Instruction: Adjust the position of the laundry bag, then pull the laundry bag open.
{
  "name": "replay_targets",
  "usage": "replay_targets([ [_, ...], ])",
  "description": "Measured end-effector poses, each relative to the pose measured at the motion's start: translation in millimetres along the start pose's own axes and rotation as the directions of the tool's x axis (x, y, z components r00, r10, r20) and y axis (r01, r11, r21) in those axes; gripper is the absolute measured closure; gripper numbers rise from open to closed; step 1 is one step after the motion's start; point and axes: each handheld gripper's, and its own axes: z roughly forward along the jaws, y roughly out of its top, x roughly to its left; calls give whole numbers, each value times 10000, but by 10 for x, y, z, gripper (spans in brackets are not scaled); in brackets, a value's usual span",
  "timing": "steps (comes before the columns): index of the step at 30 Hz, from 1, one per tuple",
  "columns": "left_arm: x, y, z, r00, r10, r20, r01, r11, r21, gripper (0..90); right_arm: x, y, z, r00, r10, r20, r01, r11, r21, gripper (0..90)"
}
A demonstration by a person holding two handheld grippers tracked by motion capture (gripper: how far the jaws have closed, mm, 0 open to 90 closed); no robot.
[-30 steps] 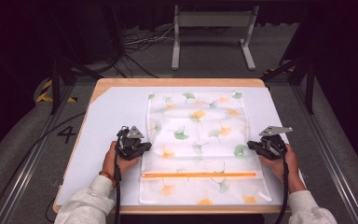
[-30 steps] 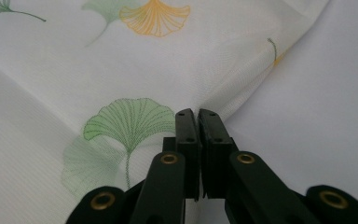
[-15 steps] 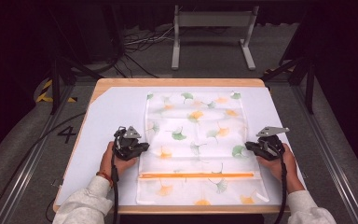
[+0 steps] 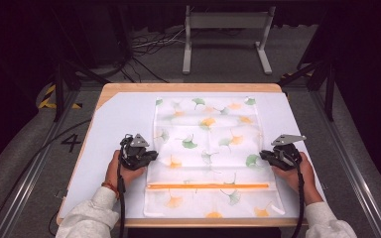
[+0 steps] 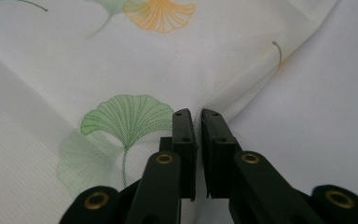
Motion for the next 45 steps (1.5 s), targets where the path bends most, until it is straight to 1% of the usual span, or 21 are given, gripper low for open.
replay_targets([
  [6, 17, -16, -101, 9995, 171, -272, -183, 9988, -448, 734, 0, 3, -13, 10000, -11, 55, 12, 10000, -76, 770],
  [8, 19, -35, -172, 9994, 161, -301, -185, 9966, -808, 714, 5, 3, -42, 10000, -91, -9, 91, 9997, -211, 722],
  [10, 22, -54, -233, 9992, 244, -311, -275, 9940, -1058, 701, 12, 8, -78, 9999, -171, -28, 170, 9993, -329, 717],
  [15, -11, -100, -421, 9980, 548, -305, -595, 9812, -1838, 643, 65, 45, -163, 9992, -340, -194, 324, 9965, -765, 697],
  [17, -35, -121, -505, 9980, 504, -377, -575, 9735, -2215, 617, 101, 63, -187, 9986, -478, -234, 456, 9953, -854, 696],
  [19, -50, -140, -568, 9974, 511, -513, -620, 9690, -2393, 585, 137, 81, -204, 9977, -599, -303, 568, 9939, -945, 693],
  [21, -65, -181, -632, 9978, 482, -462, -588, 9629, -2635, 556, 173, 97, -212, 9969, -703, -364, 663, 9927, -1009, 686],
  [23, -81, -208, -662, 9973, 482, -558, -611, 9636, -2603, 537, 191, 105, -215, 9962, -783, -385, 740, 9918, -1039, 683],
  [24, -100, -254, -695, 9968, 479, -647, -636, 9613, -2682, 486, 224, 118, -220, 9951, -883, -446, 831, 9908, -1068, 683],
  [27, -123, -329, -724, 9981, 425, -449, -530, 9622, -2672, 487, 263, 133, -228, 9938, -971, -541, 907, 9898, -1103, 683],
  [28, -126, -365, -732, 9989, 396, -251, -449, 9614, -2714, 487, 283, 144, -237, 9929, -970, -690, 888, 9896, -1136, 681],
  [29, -137, -395, -737, 9993, 344, -153, -373, 9649, -2599, 486, 304, 157, -250, 9914, -966, -888, 853, 9887, -1233, 676],
  [30, -146, -420, -743, 9988, 433, -215, -473, 9684, -2449, 480, 329, 174, -267, 9899, -983, -1025, 839, 9871, -1360, 673],
  [31, -160, -455, -750, 9988, 440, -229, -483, 9681, -2459, 472, 355, 193, -282, 9884, -1030, -1116, 863, 9856, -1451, 673],
  [34, -190, -540, -798, 9993, 304, -215, -346, 9704, -2392, 455, 465, 273, -310, 9824, -1374, -1263, 1153, 9790, -1683, 670],
  [36, -209, -586, -837, 9987, 334, -387, -418, 9693, -2424, 451, 536, 313, -306, 9781, -1576, -1358, 1328, 9755, -1752, 666],
  [37, -224, -611, -860, 9990, 303, -334, -376, 9684, -2466, 456, 574, 328, -302, 9763, -1707, -1333, 1454, 9728, -1805, 662],
  [39, -255, -668, -908, 9993, 353, -107, -369, 9673, -2509, 510, 639, 356, -305, 9709, -1902, -1458, 1584, 9658, -2052, 650],
  [40, -266, -694, -931, 9990, 428, -82, -435, 9683, -2458, 565, 667, 376, -304, 9691, -1948, -1511, 1608, 9641, -2112, 635],
  [44, -301, -763, -990, 9985, 464, 274, -380, 9665, -2538, 652, 783, 448, -264, 9604, -2112, -1816, 1699, 9609, -2188, 611],
  [45, -359, -815, -1032, 9977, 619, 282, -533, 9690, -2411, 687, 844, 476, -235, 9545, -2312, -1884, 1895, 9579, -2158, 611],
])
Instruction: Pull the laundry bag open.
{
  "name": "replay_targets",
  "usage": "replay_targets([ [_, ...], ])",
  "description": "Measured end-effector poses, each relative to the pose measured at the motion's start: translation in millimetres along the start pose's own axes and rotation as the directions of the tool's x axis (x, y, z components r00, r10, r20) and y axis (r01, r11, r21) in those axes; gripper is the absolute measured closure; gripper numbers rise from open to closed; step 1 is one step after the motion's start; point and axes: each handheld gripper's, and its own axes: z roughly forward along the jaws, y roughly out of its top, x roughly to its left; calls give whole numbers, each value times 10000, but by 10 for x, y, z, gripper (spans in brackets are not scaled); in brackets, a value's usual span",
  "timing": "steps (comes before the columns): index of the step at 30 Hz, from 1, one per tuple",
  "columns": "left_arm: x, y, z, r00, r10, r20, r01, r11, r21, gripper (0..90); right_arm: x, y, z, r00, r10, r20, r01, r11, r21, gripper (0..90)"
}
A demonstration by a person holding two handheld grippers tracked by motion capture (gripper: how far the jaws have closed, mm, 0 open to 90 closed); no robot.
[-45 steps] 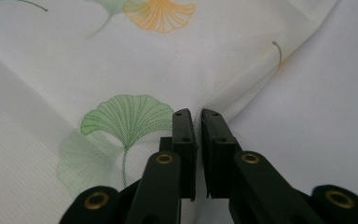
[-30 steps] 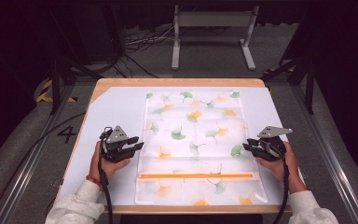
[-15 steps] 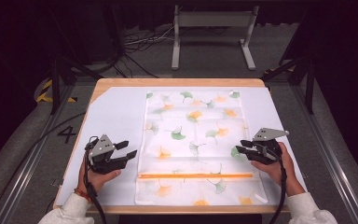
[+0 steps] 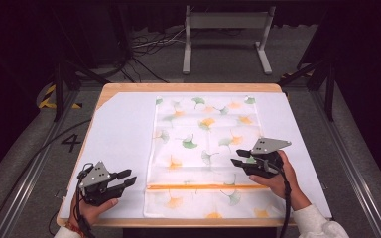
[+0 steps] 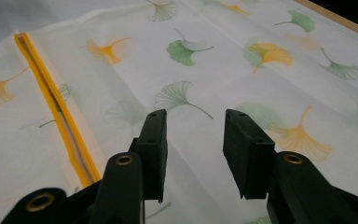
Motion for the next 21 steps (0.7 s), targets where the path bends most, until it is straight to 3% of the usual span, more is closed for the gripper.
replay_targets([
  [5, -106, -58, -22, 9993, 61, 366, -68, 9998, 192, 790, 136, 117, 106, 9988, -386, -302, 389, 9992, 72, 632],
  [7, -162, -80, -2, 9989, 192, 439, -212, 9987, 455, 878, 216, 204, 180, 9961, -664, -584, 665, 9978, -6, 661],
  [10, -236, -89, 46, 9978, 311, 591, -353, 9969, 706, 897, 319, 315, 287, 9906, -970, -969, 968, 9953, -66, 702],
  [14, -309, -89, 107, 9955, 525, 795, -608, 9925, 1063, 896, 466, 458, 477, 9760, -1555, -1526, 1557, 9877, -111, 761],
  [21, -424, -110, 191, 9886, 785, 1283, -975, 9841, 1486, 897, 723, 697, 795, 9507, -2078, -2301, 2151, 9766, 67, 760],
])
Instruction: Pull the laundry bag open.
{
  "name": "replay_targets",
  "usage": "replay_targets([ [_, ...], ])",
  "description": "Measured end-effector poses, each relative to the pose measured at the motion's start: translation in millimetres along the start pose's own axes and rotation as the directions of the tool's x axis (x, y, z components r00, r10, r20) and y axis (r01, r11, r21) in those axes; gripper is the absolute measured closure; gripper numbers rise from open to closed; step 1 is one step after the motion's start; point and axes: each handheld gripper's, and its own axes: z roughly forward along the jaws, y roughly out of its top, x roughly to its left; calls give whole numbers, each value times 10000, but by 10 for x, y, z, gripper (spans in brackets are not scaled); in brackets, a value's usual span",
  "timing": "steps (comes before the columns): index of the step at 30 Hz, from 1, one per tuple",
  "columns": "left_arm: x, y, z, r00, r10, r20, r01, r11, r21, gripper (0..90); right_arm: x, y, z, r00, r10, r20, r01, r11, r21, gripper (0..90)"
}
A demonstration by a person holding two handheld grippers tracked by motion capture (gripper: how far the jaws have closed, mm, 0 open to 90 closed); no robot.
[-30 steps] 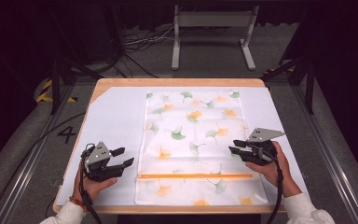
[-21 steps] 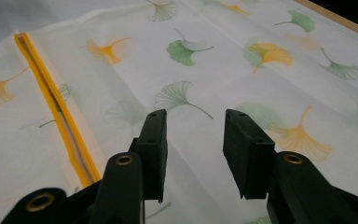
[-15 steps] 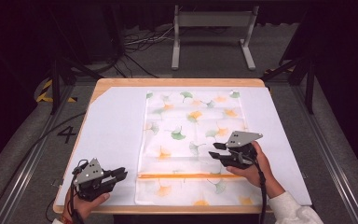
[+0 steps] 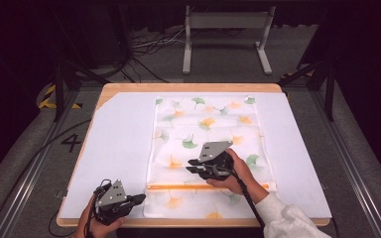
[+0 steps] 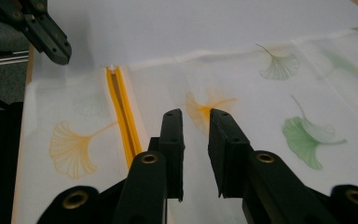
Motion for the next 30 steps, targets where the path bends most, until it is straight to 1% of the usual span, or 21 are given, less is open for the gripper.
replay_targets([
  [3, -30, -1, 33, 9998, 141, 156, -144, 9997, 177, 897, 57, 142, 153, 9991, -340, -259, 344, 9993, 164, 745],
  [4, -32, -1, 41, 9997, 181, 189, -186, 9995, 239, 897, 81, 197, 232, 9982, -386, -465, 395, 9991, 176, 745],
  [6, -42, -3, 64, 9994, 237, 259, -246, 9990, 360, 897, 122, 261, 353, 9960, -506, -733, 528, 9982, 275, 741],
  [7, -44, -8, 79, 9992, 267, 284, -279, 9986, 446, 897, 182, 315, 518, 9917, -722, -1060, 774, 9960, 454, 739],
  [8, -44, -8, 79, 9992, 267, 284, -279, 9986, 446, 897, 182, 315, 518, 9917, -722, -1060, 774, 9960, 454, 739],
  [9, -47, -15, 89, 9992, 221, 338, -237, 9985, 490, 897, 203, 328, 571, 9903, -772, -1153, 839, 9950, 544, 736],
  [10, -48, -20, 100, 9991, 223, 368, -243, 9982, 554, 897, 230, 348, 657, 9882, -798, -1311, 885, 9941, 621, 729],
  [12, -56, -27, 118, 9989, 275, 380, -301, 9972, 691, 897, 271, 383, 769, 9826, -890, -1631, 1014, 9924, 693, 726],
  [13, -62, -28, 119, 9989, 289, 364, -314, 9971, 689, 898, 296, 403, 820, 9819, -909, -1664, 1039, 9921, 709, 723],
  [17, -62, -38, 120, 9988, 181, 450, -210, 9977, 643, 898, 364, 475, 975, 9746, -1098, -1953, 1290, 9877, 883, 712],
  [18, -61, -41, 120, 9989, 160, 439, -188, 9978, 637, 898, 377, 489, 1016, 9720, -1135, -2059, 1351, 9864, 939, 711],
  [19, -63, -41, 119, 9989, 181, 441, -209, 9977, 644, 898, 417, 517, 1095, 9669, -1212, -2245, 1487, 9827, 1100, 707],
  [20, -65, -41, 119, 9989, 195, 432, -222, 9977, 642, 898, 417, 517, 1095, 9669, -1212, -2245, 1487, 9827, 1100, 707],
  [22, -65, -43, 121, 9988, 192, 447, -220, 9978, 633, 898, 443, 531, 1164, 9637, -1225, -2373, 1564, 9792, 1294, 704],
  [24, -63, -43, 121, 9987, 182, 472, -211, 9978, 624, 898, 457, 538, 1225, 9641, -1247, -2344, 1614, 9763, 1444, 703],
  [25, -64, -43, 121, 9988, 200, 453, -228, 9977, 634, 898, 459, 540, 1254, 9619, -1253, -2431, 1641, 9755, 1463, 701],
  [27, -64, -43, 121, 9987, 227, 453, -256, 9976, 640, 898, 458, 551, 1301, 9626, -1106, -2473, 1494, 9782, 1439, 706],
  [28, -65, -43, 121, 9987, 241, 458, -271, 9975, 650, 897, 460, 560, 1325, 9622, -1087, -2496, 1495, 9772, 1510, 710],
  [29, -65, -42, 122, 9986, 248, 471, -278, 9975, 653, 897, 472, 570, 1346, 9614, -1192, -2480, 1612, 9744, 1568, 731],
  [30, -64, -42, 124, 9985, 245, 485, -276, 9976, 643, 898, 491, 578, 1371, 9587, -1245, -2558, 1697, 9720, 1628, 766],
])
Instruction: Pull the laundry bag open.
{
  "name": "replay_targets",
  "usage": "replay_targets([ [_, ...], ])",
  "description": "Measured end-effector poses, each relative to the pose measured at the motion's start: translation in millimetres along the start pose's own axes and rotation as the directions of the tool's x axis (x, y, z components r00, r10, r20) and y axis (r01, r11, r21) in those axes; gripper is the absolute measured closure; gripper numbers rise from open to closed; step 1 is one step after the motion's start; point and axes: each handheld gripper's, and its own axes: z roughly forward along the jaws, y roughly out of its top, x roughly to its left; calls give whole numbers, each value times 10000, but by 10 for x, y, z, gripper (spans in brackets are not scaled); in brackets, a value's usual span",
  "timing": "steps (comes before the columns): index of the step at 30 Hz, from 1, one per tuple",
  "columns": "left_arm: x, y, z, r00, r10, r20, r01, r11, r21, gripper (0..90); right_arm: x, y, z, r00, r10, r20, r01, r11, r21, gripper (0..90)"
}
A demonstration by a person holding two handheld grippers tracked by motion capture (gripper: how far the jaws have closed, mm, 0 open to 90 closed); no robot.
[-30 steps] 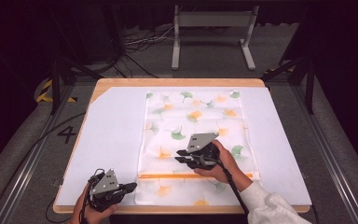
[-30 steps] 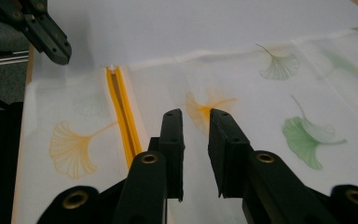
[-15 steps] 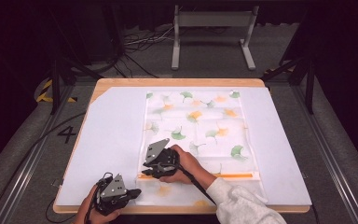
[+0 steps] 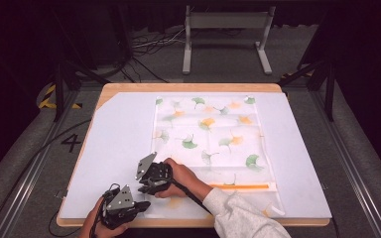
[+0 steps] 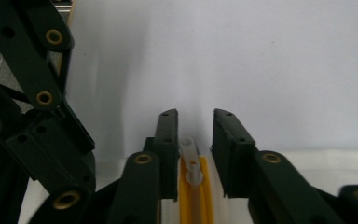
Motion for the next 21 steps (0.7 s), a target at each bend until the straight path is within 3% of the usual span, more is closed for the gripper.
replay_targets([
  [5, 4, -2, 1, 10000, -26, 34, 26, 10000, -21, 897, 9, 22, 25, 10000, -22, 14, 21, 9999, 159, 837],
  [16, 7, 7, 12, 10000, -25, 93, 25, 10000, 10, 897, -6, -10, -135, 9987, 507, -17, -506, 9955, -802, 841],
  [21, 2, 9, 16, 9999, -12, 107, 12, 10000, 24, 898, -8, -30, -183, 9984, 552, 94, -541, 9942, -932, 841],
])
